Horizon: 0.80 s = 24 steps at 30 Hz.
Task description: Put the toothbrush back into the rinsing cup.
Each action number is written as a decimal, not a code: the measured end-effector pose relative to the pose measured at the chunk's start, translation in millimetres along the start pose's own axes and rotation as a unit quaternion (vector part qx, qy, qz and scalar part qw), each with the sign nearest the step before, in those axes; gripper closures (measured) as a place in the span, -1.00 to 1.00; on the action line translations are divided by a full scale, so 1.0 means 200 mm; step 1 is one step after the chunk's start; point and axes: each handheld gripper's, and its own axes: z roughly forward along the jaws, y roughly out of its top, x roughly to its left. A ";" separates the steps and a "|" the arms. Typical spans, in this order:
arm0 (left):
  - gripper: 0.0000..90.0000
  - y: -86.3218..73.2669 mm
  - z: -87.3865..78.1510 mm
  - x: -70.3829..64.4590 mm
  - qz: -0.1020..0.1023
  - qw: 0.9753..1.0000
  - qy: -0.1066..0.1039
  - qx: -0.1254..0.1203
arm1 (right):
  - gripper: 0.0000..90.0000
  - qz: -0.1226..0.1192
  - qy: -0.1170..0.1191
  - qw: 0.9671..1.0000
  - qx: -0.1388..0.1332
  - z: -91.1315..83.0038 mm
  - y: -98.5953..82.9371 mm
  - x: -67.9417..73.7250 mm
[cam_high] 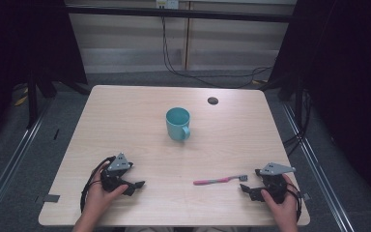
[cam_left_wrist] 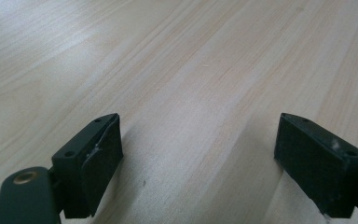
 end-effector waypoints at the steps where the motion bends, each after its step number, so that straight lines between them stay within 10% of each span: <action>1: -0.67 0.00 0.00 0.00 0.000 1.000 0.000 0.000 | -0.70 0.000 0.000 1.000 0.000 0.00 0.00 0.00; 14: -0.67 0.00 0.00 0.00 -0.001 1.000 0.000 -0.001 | -0.76 0.013 -0.011 1.000 0.005 0.02 0.02 0.02; 24: -0.67 0.00 0.00 0.00 0.001 1.000 0.000 0.001 | -0.63 -0.019 0.002 0.997 0.069 0.02 0.11 0.02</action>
